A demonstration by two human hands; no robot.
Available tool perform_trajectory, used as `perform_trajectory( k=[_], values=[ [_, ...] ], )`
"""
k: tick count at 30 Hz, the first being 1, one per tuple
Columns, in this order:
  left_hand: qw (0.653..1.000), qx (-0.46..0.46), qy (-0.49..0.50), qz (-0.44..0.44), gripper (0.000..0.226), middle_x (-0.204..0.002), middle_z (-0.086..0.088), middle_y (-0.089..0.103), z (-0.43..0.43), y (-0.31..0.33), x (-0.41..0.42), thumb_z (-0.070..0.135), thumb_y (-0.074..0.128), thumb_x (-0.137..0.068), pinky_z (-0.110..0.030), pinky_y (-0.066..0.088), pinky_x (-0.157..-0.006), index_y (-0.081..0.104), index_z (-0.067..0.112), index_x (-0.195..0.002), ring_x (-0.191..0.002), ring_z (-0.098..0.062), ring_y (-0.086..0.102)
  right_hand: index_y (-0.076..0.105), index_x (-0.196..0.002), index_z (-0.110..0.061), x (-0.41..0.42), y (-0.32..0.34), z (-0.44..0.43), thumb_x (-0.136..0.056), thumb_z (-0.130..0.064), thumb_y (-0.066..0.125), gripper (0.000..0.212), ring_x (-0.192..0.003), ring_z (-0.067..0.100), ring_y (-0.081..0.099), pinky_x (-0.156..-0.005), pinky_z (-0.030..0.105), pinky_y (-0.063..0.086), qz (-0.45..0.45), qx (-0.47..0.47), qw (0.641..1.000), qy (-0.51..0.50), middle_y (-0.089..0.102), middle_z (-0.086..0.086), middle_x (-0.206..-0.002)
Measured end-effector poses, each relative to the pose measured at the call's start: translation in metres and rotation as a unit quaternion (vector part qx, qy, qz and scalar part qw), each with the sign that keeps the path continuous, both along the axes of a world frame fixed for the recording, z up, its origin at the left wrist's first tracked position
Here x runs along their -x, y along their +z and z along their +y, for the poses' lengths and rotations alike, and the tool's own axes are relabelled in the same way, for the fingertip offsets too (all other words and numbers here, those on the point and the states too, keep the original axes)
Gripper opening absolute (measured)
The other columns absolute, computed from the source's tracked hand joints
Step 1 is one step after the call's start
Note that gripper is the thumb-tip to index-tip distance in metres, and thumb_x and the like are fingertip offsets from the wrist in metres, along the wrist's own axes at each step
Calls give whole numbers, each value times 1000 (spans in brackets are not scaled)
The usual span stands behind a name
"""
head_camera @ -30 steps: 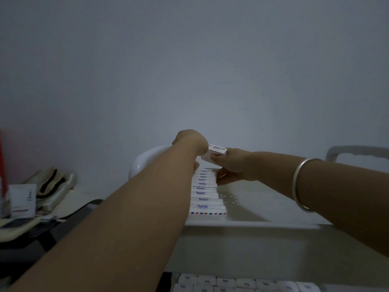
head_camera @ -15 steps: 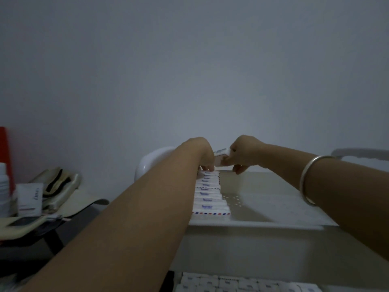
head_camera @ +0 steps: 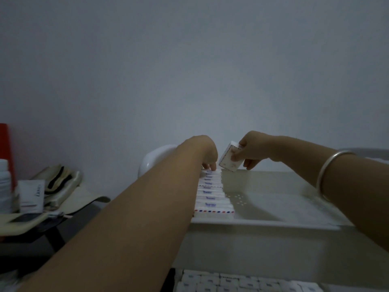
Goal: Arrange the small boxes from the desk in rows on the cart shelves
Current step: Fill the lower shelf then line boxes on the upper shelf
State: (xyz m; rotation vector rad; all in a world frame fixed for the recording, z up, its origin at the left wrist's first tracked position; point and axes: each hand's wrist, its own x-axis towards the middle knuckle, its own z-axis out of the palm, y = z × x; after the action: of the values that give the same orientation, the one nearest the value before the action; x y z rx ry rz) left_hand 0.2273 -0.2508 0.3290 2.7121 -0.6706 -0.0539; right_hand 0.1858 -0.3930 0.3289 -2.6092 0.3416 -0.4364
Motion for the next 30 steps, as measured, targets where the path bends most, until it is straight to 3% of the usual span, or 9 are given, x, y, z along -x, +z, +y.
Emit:
perform_trajectory(
  k=[3,6,9,12,16,19,21,25,30],
  values=[
    [1000,4,11,1,30,-123,-3,64,-1,0,-2,21,65,-93,-33,49,-99,64,6,-119,-98,-17,58,58,-112,0,-4,-2,6,-89,-14,67,29,-73,21,67,-68,29,59,-26,13,999,24,69,18,-98],
    [1000,1,21,-9,30,-116,-2,66,-1,-1,-4,24,69,-90,-37,49,-100,65,7,-115,-105,-18,62,52,-110,-8,-6,-2,9,-86,-16,71,32,-69,19,66,-63,28,59,-36,19,998,37,66,14,-95],
    [1000,0,24,-6,31,-111,-2,66,-3,-1,-6,25,69,-90,-37,49,-100,65,7,-114,-103,-18,62,58,-110,-8,-5,-5,8,-79,-19,79,39,-64,16,67,-57,23,58,8,43,998,37,68,12,-90],
    [1000,2,29,-5,30,-109,-1,67,-4,-1,-8,26,70,-89,-38,48,-101,65,8,-112,-101,-18,61,63,-111,-8,-8,-13,9,-78,-17,80,38,-69,17,70,-62,23,59,4,6,999,44,71,15,-94],
    [999,1,38,-19,17,-111,-1,68,-5,-3,-11,27,70,-88,-40,48,-101,69,14,-98,-109,-20,62,60,-125,-2,-10,-24,14,-87,-3,67,39,-86,24,70,-85,33,58,25,-78,995,65,70,19,-102],
    [998,40,57,-7,22,-118,-6,66,-5,-6,-14,22,65,-91,-41,48,-100,69,12,-110,-113,-23,60,47,-135,-3,-5,-20,11,-92,6,54,45,-92,29,69,-85,37,57,20,-146,988,56,68,23,-106],
    [994,92,66,-10,24,-121,-9,64,-5,-6,-17,16,55,-95,-43,48,-101,65,6,-115,-115,-26,60,51,-127,-5,-1,-15,6,-93,8,46,36,-89,31,70,-78,35,59,-3,-143,989,27,66,23,-108],
    [982,147,108,-43,15,-107,-9,67,-6,-3,-13,12,48,-95,-38,52,-93,58,4,-85,-100,-24,65,53,-119,-3,1,-16,4,-94,13,31,37,-94,32,70,-81,39,59,44,-144,988,22,69,23,-103],
    [966,192,135,-104,23,-97,-10,69,-6,2,-2,10,52,-91,-36,54,-89,44,5,-70,-92,-24,67,52,-126,-10,-7,-20,12,-97,6,41,35,-97,24,68,-86,39,57,75,-136,986,64,67,13,-116]
  ],
)
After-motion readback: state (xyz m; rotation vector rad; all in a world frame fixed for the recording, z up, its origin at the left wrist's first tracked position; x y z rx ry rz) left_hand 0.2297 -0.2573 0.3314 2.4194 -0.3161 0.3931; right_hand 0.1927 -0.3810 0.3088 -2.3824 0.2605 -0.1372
